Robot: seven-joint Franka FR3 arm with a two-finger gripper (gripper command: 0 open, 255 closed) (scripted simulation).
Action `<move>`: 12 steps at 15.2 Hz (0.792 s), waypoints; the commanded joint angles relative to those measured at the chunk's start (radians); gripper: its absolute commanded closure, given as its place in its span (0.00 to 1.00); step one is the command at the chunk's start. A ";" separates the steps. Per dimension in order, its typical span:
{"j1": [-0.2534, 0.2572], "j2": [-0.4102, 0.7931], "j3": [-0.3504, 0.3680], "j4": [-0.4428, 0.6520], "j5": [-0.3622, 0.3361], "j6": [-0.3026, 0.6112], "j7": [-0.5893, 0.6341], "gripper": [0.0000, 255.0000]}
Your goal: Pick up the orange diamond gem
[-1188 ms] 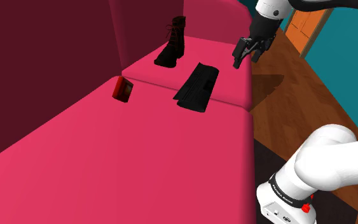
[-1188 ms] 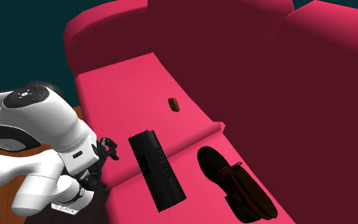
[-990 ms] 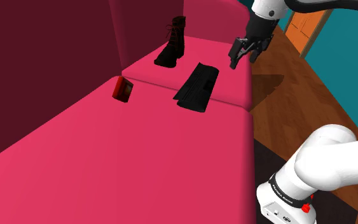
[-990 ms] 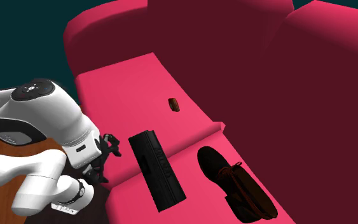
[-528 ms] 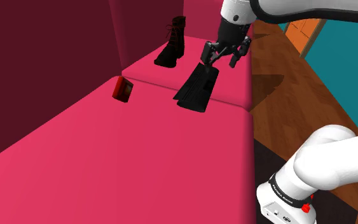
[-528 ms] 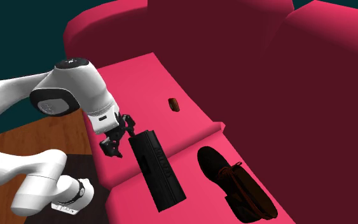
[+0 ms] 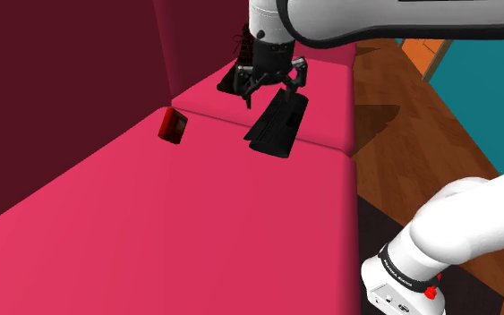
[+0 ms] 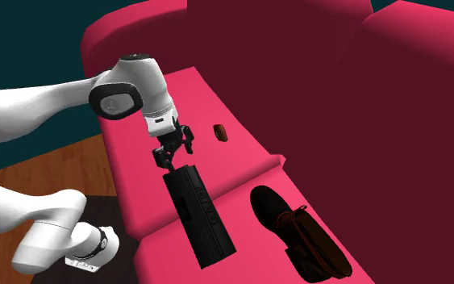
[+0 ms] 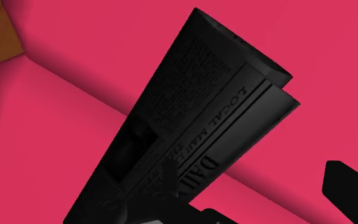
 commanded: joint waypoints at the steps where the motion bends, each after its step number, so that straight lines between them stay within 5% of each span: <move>1: -0.027 0.087 0.073 0.080 -0.037 -0.014 0.108 0.00; 7: -0.058 0.428 0.287 0.361 -0.266 -0.119 0.451 0.00; 9: -0.011 0.576 0.329 0.484 -0.383 -0.190 0.567 0.00; 12: 0.133 0.792 0.322 0.701 -0.547 -0.315 0.697 0.00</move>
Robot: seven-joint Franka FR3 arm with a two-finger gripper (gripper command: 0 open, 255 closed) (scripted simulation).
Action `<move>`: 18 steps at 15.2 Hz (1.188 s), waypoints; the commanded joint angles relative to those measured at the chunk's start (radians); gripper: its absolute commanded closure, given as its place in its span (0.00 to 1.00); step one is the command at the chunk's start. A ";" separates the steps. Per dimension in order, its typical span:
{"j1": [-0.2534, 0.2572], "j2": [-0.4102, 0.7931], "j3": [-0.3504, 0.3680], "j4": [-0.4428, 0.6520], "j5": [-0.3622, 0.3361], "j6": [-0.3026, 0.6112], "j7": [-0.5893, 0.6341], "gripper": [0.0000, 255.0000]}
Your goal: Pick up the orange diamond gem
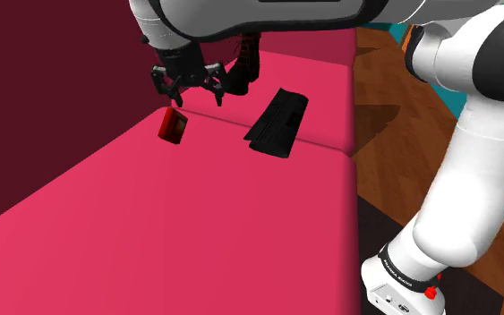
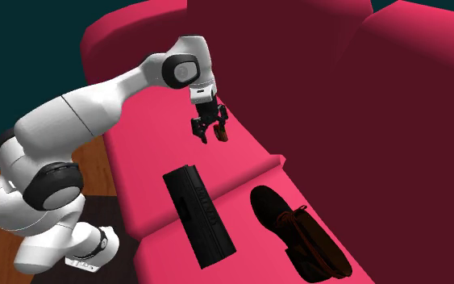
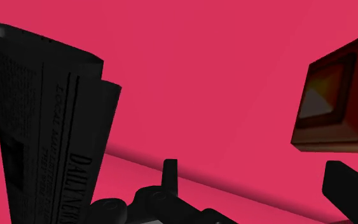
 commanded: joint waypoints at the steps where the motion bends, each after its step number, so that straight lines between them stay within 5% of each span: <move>1: 0.112 0.145 -0.020 0.164 -0.109 -0.089 0.075 0.00; 3: 0.245 0.282 -0.068 0.364 -0.201 -0.178 0.103 0.00; 4: 0.254 0.287 -0.075 0.374 -0.203 -0.181 0.102 0.00; 13: 0.185 0.253 -0.061 0.210 -0.171 -0.068 0.153 0.00; 14: 0.185 0.254 -0.061 0.211 -0.171 -0.068 0.152 1.00; 18: 0.187 0.256 -0.062 0.214 -0.173 -0.070 0.152 1.00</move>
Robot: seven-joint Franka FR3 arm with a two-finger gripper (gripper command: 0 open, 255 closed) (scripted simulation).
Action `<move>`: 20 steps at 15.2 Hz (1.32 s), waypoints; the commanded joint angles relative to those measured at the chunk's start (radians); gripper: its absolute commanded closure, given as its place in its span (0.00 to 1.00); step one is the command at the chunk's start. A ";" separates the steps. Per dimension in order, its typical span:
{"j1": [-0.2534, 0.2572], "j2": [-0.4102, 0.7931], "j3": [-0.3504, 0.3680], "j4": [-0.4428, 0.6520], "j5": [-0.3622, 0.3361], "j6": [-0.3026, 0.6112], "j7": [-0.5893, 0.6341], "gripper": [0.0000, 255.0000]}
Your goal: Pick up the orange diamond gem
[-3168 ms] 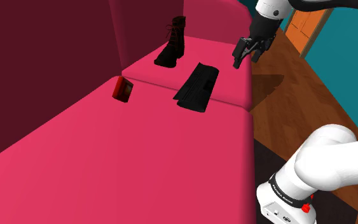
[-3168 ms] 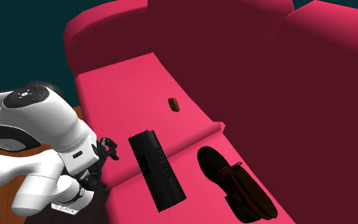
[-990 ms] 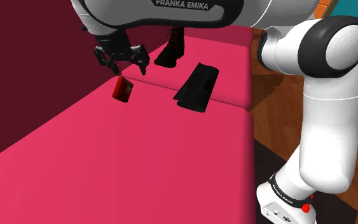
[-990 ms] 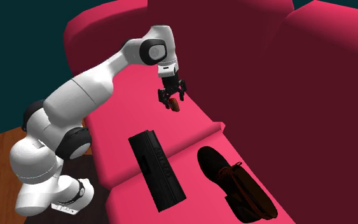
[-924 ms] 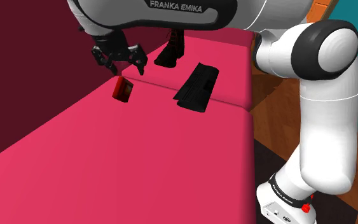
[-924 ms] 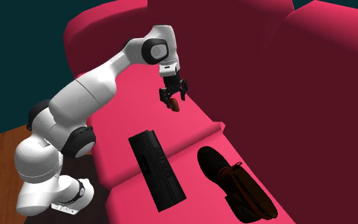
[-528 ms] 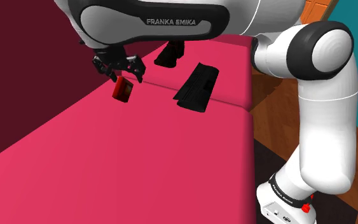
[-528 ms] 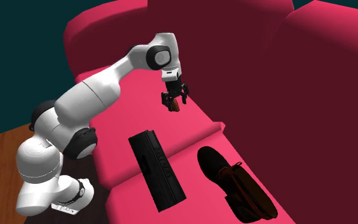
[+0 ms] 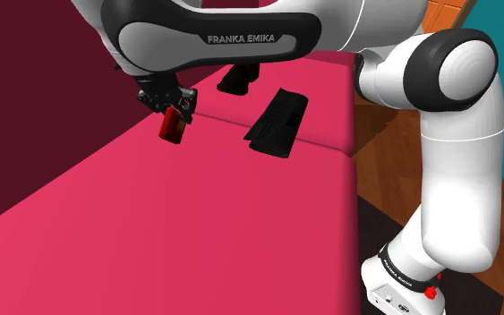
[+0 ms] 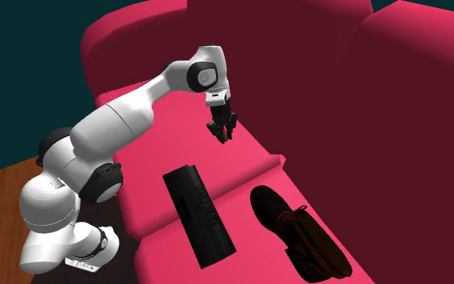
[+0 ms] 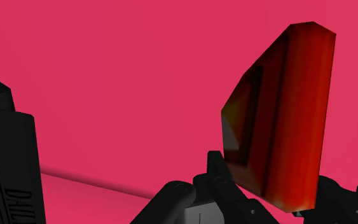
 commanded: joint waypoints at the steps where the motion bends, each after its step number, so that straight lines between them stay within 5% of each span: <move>1: 0.001 0.001 0.000 -0.001 0.001 0.000 0.000 1.00; 10: 0.040 0.017 -0.007 0.098 -0.016 -0.070 -0.031 1.00; 20: 0.191 0.105 -0.052 0.408 -0.099 -0.249 -0.126 1.00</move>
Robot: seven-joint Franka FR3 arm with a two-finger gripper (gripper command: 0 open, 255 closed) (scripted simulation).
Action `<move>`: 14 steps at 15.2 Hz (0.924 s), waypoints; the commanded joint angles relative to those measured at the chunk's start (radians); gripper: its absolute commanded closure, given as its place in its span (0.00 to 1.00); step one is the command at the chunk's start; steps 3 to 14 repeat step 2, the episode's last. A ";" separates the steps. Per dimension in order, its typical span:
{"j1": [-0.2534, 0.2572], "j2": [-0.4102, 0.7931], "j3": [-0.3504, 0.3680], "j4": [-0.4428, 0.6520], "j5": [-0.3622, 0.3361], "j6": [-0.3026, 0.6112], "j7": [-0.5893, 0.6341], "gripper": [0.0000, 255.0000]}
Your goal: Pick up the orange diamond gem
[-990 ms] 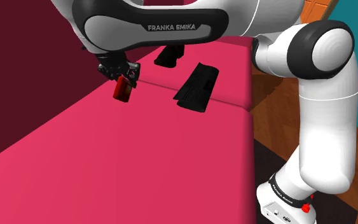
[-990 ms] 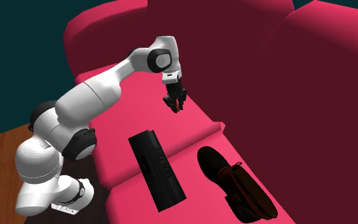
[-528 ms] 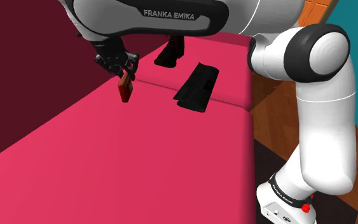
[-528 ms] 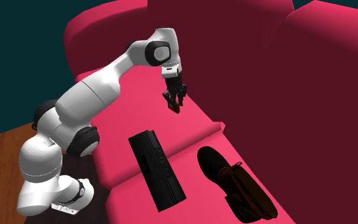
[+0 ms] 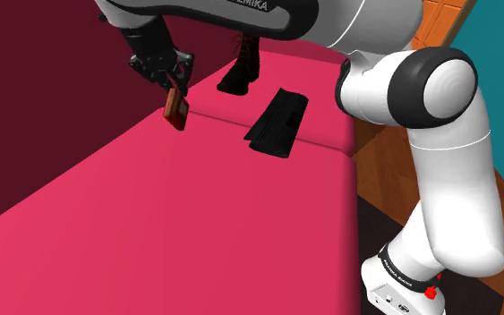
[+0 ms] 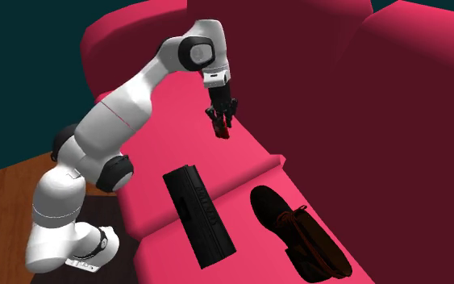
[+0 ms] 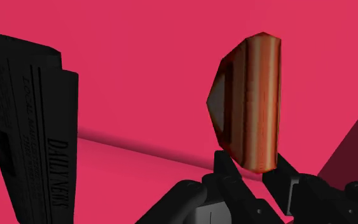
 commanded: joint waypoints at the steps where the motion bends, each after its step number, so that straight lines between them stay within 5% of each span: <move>1: 0.025 0.016 -0.009 0.046 -0.014 -0.023 -0.013 1.00; 14: 0.025 0.016 -0.009 0.046 -0.014 -0.023 -0.013 1.00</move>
